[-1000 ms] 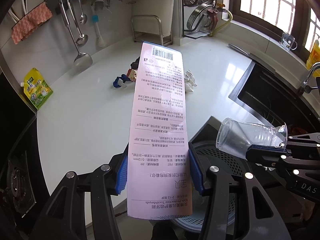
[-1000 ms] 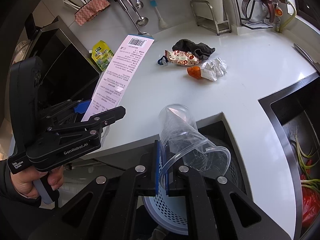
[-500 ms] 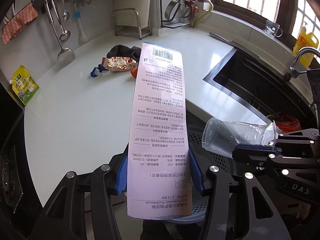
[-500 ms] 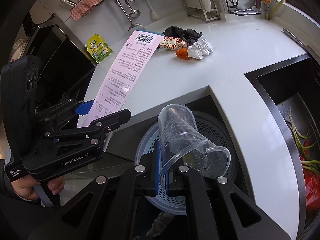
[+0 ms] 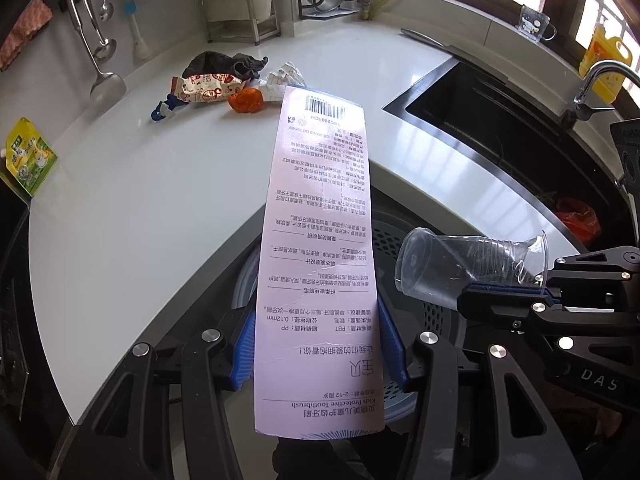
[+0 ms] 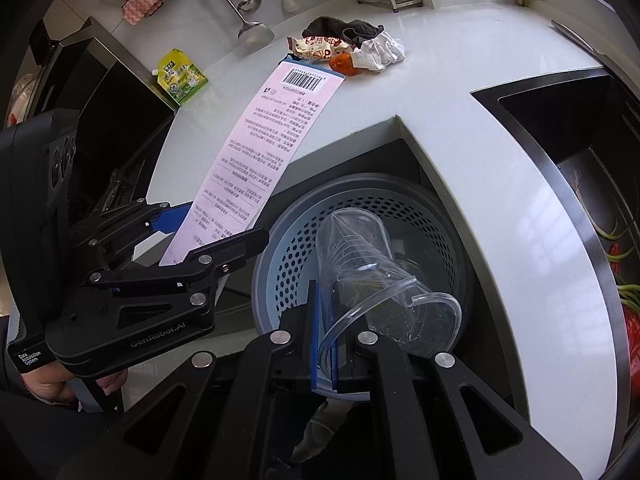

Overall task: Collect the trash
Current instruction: 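Carry the cup and receipt card over the mesh basket, then open both tools to drop the cup and receipt into the basket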

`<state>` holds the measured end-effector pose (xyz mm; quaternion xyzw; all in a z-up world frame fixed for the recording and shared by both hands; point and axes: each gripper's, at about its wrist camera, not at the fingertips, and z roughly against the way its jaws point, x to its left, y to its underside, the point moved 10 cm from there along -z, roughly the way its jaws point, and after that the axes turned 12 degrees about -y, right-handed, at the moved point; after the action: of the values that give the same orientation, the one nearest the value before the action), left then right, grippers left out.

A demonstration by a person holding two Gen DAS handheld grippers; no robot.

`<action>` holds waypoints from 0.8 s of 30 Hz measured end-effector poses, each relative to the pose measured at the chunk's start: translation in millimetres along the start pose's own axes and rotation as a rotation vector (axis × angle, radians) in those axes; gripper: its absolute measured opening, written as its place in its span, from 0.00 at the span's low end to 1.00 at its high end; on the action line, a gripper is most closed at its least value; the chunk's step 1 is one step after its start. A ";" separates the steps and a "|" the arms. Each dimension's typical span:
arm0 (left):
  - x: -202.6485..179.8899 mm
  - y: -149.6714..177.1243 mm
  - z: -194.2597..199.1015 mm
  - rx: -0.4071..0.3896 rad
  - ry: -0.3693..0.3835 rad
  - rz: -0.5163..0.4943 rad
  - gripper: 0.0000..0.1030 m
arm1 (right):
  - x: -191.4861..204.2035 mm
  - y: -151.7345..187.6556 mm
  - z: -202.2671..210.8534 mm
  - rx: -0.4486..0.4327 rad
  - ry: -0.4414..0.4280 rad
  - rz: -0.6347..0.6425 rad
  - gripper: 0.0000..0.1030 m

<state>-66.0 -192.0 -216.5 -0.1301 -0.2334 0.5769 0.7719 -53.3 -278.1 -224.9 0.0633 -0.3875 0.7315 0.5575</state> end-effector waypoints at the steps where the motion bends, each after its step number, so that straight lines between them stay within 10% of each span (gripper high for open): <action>1: -0.1 1.4 -1.9 0.005 0.000 -0.003 0.49 | -1.1 1.2 -1.6 0.005 0.001 -0.002 0.04; 21: -5.8 16.7 -25.7 0.091 0.032 -0.031 0.50 | -10.6 -2.1 -22.9 0.043 0.021 -0.008 0.04; 24: -6.7 17.1 -27.1 0.096 0.004 -0.047 0.74 | -10.1 -4.0 -19.7 0.032 0.028 -0.009 0.10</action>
<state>-67.8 -191.4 -249.2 -0.0886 -0.2072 0.5689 0.7910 -39.4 -273.0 -241.8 0.0638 -0.3676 0.7360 0.5649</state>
